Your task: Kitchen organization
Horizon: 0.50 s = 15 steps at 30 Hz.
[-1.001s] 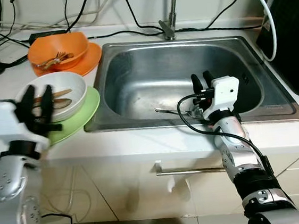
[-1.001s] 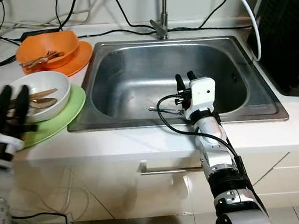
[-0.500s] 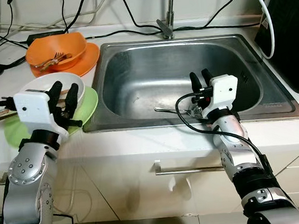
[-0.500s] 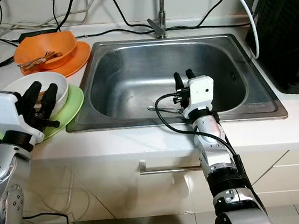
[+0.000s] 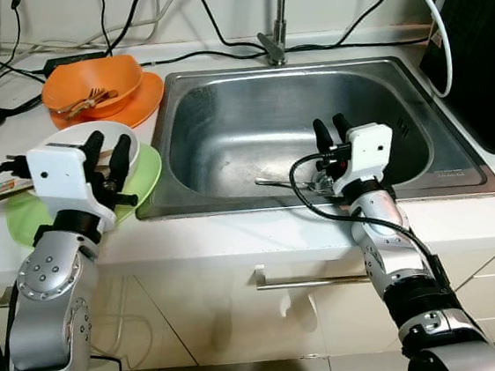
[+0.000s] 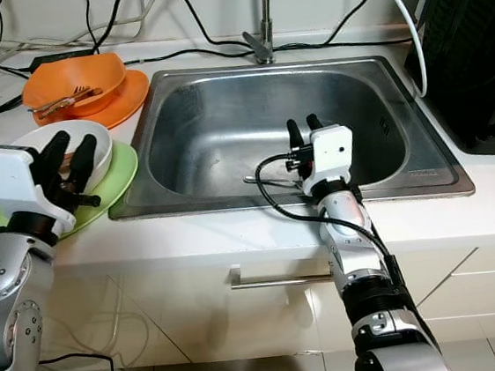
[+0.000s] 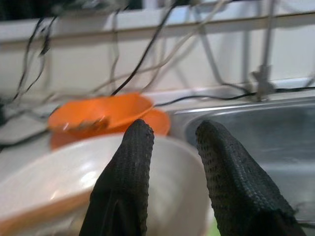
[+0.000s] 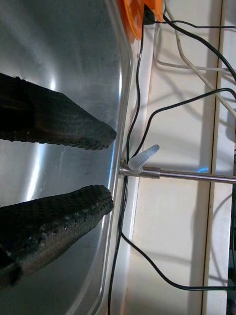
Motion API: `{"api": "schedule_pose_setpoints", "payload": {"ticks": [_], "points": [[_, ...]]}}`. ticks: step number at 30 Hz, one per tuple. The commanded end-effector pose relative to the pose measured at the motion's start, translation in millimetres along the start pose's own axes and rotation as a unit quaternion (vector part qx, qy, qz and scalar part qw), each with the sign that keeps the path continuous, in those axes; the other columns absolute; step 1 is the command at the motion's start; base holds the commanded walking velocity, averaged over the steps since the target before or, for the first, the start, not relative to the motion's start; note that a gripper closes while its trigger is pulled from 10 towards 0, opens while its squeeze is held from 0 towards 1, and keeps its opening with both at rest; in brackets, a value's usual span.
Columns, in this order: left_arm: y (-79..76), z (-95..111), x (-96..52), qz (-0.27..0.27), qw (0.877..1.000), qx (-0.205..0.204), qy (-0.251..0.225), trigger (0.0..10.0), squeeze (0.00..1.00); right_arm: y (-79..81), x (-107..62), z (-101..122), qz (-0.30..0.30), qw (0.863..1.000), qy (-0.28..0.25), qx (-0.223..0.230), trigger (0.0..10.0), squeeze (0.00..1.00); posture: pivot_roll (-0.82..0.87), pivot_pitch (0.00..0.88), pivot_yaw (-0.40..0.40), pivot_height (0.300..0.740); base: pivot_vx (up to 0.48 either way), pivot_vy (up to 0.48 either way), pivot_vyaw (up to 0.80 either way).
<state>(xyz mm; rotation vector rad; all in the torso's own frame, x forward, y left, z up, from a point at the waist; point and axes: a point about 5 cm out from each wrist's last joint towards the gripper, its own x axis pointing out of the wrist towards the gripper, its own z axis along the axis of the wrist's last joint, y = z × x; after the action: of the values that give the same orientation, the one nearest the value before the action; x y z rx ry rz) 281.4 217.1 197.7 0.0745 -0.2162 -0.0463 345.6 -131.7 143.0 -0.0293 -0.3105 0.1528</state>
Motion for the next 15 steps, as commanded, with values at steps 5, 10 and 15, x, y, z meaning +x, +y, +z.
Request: {"api": "schedule_pose_setpoints", "payload": {"ticks": [5, 10, 15], "points": [[2.6, -11.7, -2.3, 0.03, 0.999, -0.036, 0.018, 10.0, 0.0, -1.1, -7.9, -14.5, -0.009, 0.999, 0.033, 0.01, 10.0, 0.0, 0.21, 0.057, 0.05, 0.74, 0.0, 0.0, 0.0], [-4.7, -17.4, -2.6, 0.027, 0.997, -0.059, 0.028, 10.0, 0.0, -1.2, -8.2, -14.6, -0.009, 0.999, 0.033, 0.01, 10.0, 0.0, 0.21, 0.055, 0.05, 0.74, 0.0, 0.0, 0.0], [-13.5, -21.9, -0.2, 0.011, 0.997, -0.067, 0.036, 10.0, 0.0, -0.8, -7.4, -14.0, -0.008, 0.999, 0.032, 0.009, 10.0, 0.0, 0.2, 0.045, 0.054, 0.74, 0.0, 0.0, 0.0]]}}
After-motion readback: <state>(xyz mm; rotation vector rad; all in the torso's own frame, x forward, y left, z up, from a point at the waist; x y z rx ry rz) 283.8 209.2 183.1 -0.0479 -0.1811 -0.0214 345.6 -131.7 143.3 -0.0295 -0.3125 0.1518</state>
